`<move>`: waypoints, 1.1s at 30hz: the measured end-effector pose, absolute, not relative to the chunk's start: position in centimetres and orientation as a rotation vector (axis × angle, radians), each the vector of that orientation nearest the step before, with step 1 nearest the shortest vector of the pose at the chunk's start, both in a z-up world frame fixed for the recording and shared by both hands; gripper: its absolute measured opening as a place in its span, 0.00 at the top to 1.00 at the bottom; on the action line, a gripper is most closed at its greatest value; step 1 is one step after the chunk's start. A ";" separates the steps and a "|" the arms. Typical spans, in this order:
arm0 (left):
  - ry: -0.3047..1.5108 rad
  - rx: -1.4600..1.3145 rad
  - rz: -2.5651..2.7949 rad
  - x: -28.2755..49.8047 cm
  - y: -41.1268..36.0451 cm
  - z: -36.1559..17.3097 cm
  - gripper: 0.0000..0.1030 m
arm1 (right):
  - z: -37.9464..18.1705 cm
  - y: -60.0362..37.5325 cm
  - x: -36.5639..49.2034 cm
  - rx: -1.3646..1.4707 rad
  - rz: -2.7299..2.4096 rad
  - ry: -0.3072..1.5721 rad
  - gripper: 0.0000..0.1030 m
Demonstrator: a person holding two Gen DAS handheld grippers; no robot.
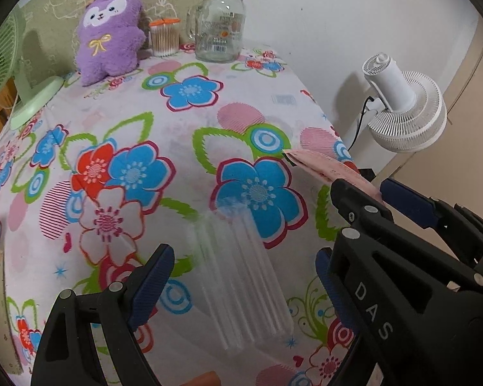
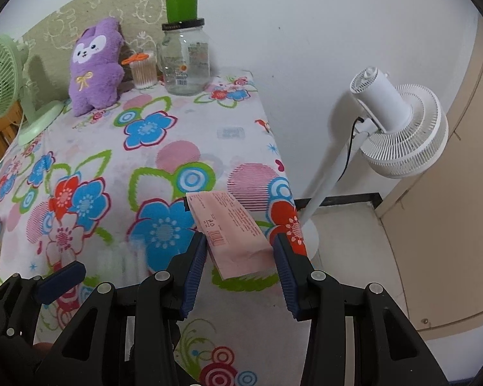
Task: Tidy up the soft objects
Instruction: 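Close the left tool on the clear plastic bundle while the right tool holds the pink pack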
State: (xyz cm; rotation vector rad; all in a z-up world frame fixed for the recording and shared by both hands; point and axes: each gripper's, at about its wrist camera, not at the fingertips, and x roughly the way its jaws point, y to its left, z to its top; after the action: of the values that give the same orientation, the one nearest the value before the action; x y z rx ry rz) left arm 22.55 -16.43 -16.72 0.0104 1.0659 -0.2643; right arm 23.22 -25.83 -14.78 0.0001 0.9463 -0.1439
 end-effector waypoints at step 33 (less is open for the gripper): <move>1.057 0.002 -0.225 21.5 -14.3 -14.8 0.69 | -12.9 -23.6 22.5 0.009 -0.088 0.916 0.55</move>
State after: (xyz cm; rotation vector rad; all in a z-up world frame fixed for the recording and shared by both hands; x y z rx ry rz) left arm 21.51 -14.29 -14.83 0.0017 1.0570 -0.2254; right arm 22.55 -23.63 -12.88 0.0093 0.9155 -0.0884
